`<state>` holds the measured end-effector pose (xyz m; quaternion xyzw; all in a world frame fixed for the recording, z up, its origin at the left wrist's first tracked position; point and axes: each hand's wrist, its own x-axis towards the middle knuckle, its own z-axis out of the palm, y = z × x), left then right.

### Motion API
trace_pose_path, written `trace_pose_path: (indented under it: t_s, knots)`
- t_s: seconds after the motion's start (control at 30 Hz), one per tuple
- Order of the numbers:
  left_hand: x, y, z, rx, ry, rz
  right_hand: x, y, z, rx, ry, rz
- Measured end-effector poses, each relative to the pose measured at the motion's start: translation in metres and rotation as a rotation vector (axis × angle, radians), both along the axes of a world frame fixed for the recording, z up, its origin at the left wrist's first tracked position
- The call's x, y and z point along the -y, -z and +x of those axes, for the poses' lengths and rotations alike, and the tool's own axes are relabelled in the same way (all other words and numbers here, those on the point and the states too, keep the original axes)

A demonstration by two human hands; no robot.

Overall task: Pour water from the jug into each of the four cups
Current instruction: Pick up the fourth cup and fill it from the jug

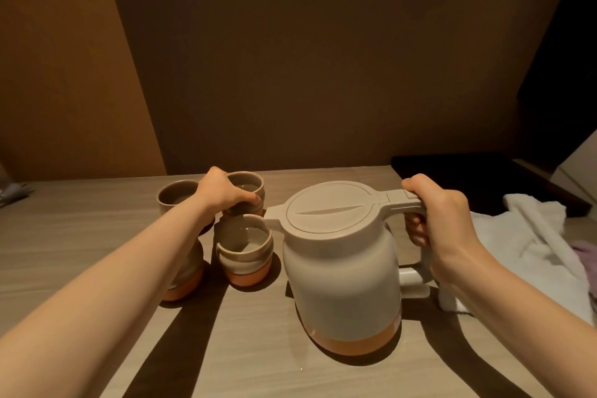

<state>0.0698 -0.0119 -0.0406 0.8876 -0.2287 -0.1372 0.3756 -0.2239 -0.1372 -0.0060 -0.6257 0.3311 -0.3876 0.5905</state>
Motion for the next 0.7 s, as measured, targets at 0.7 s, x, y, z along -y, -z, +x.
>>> trace_pose_path:
  t_s: [0.7]
  knots:
    - [-0.039,-0.026,-0.005,0.209,-0.032,-0.129,-0.002,-0.001,-0.002,-0.033,-0.011,-0.010]
